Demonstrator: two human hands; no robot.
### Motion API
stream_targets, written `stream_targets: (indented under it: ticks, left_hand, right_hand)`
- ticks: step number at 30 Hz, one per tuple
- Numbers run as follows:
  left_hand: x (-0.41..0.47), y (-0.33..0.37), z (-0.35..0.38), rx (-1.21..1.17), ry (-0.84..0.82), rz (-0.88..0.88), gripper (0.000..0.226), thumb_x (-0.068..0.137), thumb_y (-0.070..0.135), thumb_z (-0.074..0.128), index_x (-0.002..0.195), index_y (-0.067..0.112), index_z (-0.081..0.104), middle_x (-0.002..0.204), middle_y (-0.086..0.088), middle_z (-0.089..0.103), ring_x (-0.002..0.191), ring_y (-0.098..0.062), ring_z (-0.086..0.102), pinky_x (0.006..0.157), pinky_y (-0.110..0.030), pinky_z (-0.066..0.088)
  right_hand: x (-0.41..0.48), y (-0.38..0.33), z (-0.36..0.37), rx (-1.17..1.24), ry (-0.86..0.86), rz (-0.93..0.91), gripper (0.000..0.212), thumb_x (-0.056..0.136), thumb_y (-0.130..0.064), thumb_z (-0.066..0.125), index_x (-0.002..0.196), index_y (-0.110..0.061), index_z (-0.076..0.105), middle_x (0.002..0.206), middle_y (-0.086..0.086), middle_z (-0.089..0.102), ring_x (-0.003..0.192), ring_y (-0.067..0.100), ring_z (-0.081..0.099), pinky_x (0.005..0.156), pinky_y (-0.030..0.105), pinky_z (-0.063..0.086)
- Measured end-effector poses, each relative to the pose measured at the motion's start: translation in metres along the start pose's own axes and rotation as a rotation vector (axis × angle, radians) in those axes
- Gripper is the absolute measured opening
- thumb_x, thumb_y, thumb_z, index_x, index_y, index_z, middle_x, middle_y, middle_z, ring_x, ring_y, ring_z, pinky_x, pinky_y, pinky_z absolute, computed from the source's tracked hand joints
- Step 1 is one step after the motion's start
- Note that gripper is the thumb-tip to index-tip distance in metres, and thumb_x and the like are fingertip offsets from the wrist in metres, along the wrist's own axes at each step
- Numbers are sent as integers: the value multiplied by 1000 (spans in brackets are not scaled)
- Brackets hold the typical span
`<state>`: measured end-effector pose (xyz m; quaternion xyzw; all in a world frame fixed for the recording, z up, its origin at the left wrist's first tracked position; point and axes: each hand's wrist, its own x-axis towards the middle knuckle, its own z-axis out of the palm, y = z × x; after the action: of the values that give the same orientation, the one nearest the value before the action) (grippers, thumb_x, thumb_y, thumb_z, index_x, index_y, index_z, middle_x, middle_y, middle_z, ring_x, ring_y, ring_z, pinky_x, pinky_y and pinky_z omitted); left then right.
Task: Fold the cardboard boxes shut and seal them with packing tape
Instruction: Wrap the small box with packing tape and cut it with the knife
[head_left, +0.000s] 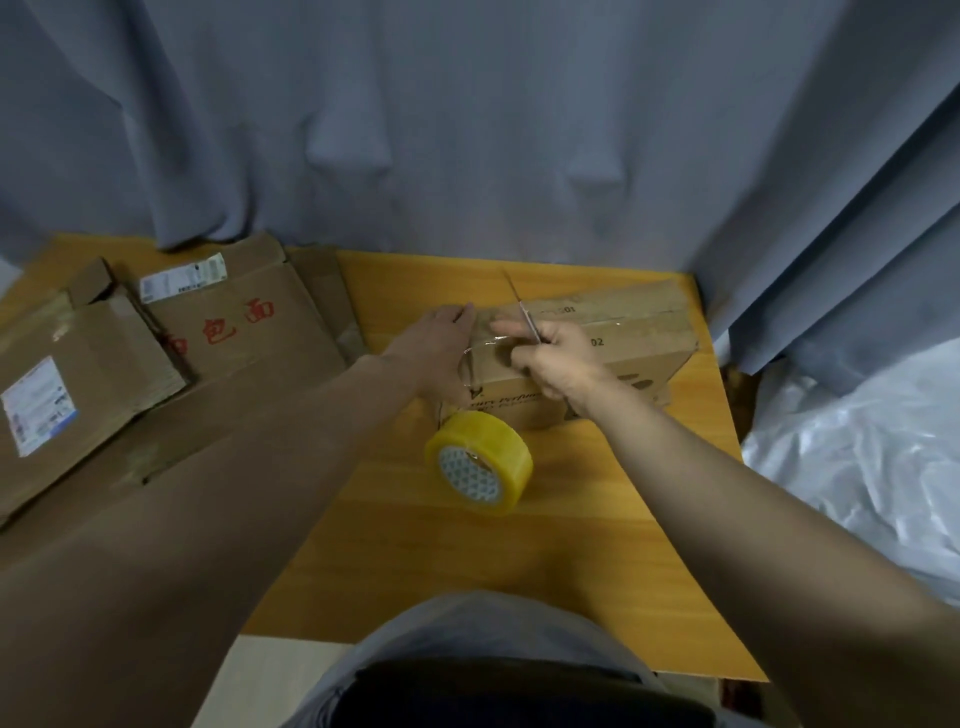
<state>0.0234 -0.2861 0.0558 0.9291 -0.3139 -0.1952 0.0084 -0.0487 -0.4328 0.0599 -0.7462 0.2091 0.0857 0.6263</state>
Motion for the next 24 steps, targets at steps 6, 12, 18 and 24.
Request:
stream_targets:
  ticks: [6,12,18,24]
  left_hand:
    - [-39,5,38,-331,504,-281,100,67,40,80,144,8,24,147,-14,25,139,-30,20,114,-41,24]
    - [-51,48,91,-1457,248,-831,94,57,45,87,128,5,38,126,-9,46,119,-29,50,100,-41,45]
    - [-27,65,110,-1741,156,-1070,155,14,67,79,144,4,21,136,-16,47,119,-35,54,98,-48,47]
    - [-41,70,99,-1954,304,-1078,115,44,37,90,137,7,29,131,-13,52,112,-33,58,95,-48,48]
  right_hand:
    - [19,13,7,-182,-72,-94,44,80,-6,61,120,-22,66,133,-16,54,113,2,53,99,16,38]
    - [16,14,8,-486,-94,-182,63,77,-20,68,137,-29,51,144,-26,38,123,2,46,93,13,33]
    - [14,17,9,-662,-98,-265,84,72,-41,78,145,-29,38,150,-25,27,136,5,34,107,20,29]
    - [10,15,16,-768,-51,-272,89,72,-53,75,147,-32,31,153,-26,19,139,9,31,107,27,34]
